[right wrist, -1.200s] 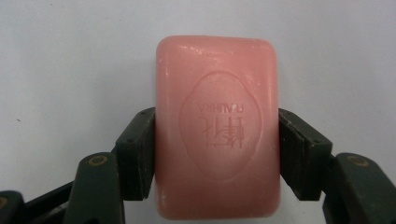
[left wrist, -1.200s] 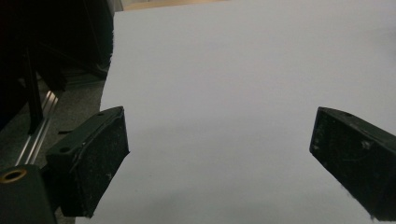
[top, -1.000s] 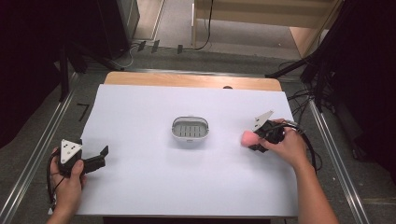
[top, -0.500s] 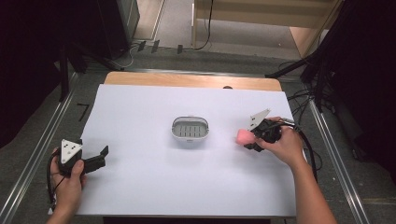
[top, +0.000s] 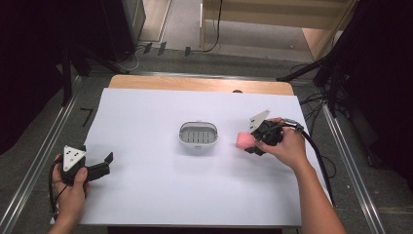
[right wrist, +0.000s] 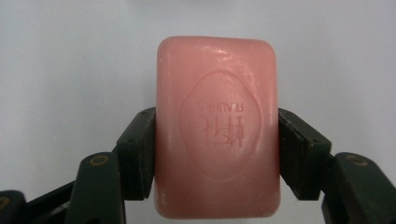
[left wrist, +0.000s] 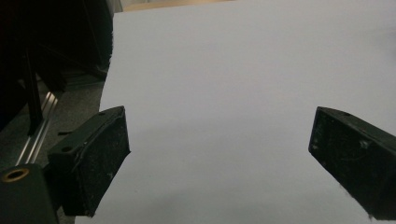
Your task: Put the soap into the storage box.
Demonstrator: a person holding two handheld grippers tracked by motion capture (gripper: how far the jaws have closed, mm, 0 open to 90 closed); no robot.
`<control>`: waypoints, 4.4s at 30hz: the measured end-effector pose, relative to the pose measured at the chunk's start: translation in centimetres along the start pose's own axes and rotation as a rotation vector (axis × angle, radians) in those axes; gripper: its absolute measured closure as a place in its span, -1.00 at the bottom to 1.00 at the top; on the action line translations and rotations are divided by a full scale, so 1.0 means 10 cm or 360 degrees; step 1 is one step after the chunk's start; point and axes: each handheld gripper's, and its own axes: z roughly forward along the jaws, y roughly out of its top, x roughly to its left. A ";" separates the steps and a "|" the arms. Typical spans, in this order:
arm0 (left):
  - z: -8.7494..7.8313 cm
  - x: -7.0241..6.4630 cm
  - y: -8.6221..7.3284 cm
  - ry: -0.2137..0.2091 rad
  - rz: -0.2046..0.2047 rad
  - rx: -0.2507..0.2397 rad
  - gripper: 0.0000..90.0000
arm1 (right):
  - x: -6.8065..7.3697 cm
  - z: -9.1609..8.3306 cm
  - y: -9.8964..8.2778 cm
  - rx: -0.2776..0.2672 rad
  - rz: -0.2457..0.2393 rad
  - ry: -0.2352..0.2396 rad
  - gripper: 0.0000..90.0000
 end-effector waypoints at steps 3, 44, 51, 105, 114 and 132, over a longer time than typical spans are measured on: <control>0.00 0.00 0.00 0.0001 0.0000 0.0000 -0.88 | 0.00 0.00 0.08 -0.0011 -0.0018 0.0004 -0.14; -0.04 0.01 -0.02 -0.0010 -0.0021 -0.0067 -0.89 | 0.10 0.22 1.15 -0.0126 -0.0253 0.0090 -0.14; -0.05 0.02 -0.02 -0.0012 -0.0029 -0.0082 -0.89 | 0.11 0.28 1.29 -0.0143 -0.0286 0.0097 -0.14; -0.06 0.03 -0.03 -0.0021 -0.0049 -0.0094 -0.89 | 0.08 0.40 1.48 -0.0135 -0.0246 0.0170 -0.20; -0.05 0.03 -0.03 -0.0018 -0.0048 -0.0092 -0.89 | 0.09 0.29 1.37 -0.0137 -0.0201 0.0168 -0.23; -0.05 0.03 -0.02 -0.0009 -0.0049 -0.0088 -0.89 | 0.06 0.11 0.83 -0.0221 0.0005 0.0089 -0.57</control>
